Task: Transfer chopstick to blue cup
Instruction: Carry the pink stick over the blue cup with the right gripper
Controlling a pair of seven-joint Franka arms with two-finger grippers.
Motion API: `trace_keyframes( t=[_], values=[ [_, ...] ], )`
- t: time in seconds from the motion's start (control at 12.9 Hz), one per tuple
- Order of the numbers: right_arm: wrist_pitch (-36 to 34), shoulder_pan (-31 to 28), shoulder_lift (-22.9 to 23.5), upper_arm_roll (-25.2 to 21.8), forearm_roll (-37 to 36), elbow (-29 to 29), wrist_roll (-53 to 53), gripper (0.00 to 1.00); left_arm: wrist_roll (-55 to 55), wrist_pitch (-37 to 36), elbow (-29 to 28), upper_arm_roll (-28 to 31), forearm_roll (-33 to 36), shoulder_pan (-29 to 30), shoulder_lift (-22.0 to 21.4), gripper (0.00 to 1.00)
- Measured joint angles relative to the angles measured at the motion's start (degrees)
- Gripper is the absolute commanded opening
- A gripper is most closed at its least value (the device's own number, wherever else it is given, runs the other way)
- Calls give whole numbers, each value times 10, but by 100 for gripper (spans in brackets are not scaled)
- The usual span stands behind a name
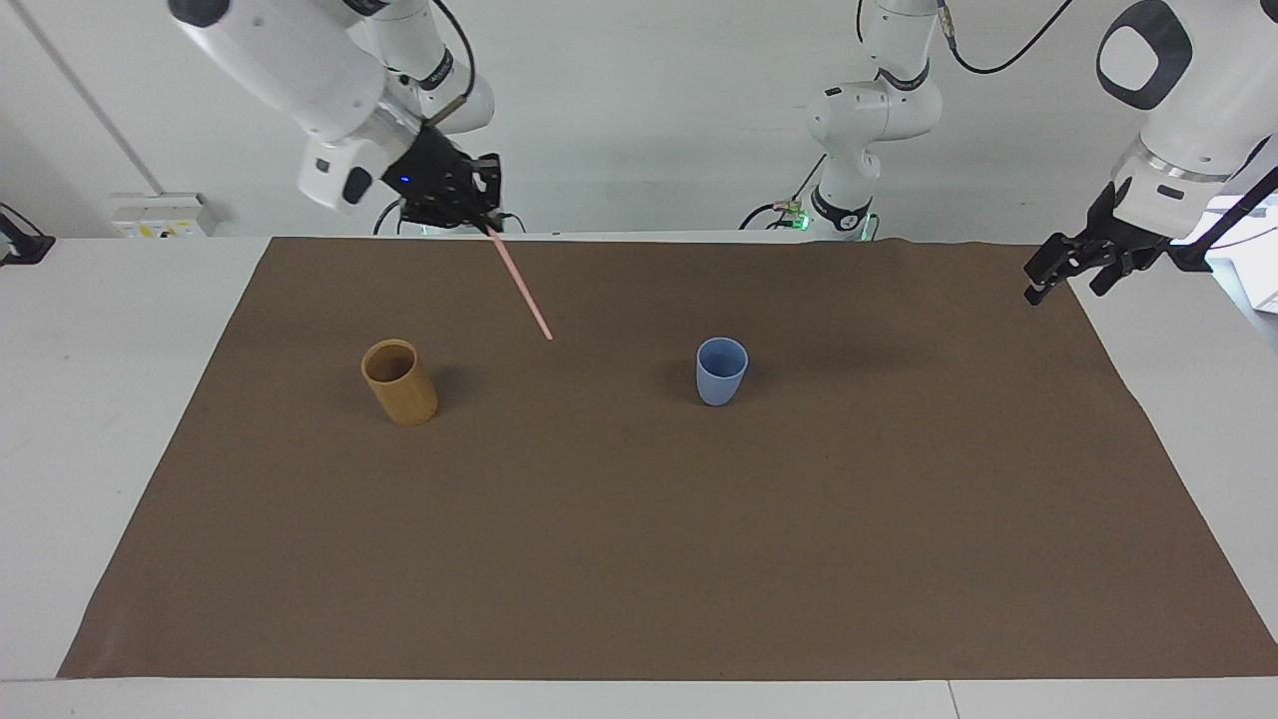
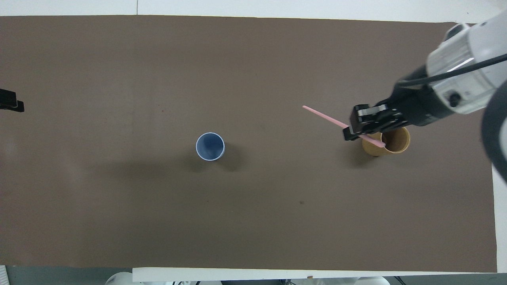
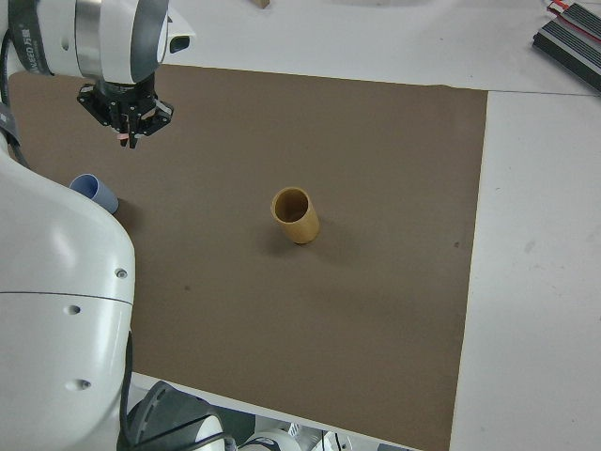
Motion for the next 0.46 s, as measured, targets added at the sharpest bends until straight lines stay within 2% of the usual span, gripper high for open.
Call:
trace_keyframes(
  t=[0.23, 0.46],
  values=[
    [128, 78, 5, 1, 27, -77, 73, 0, -2, -1, 0, -7, 0, -5, 1, 100],
    [219, 145, 10, 1, 39, -127, 148, 0, -2, -14, 0, -2, 0, -4, 1, 100]
  ],
)
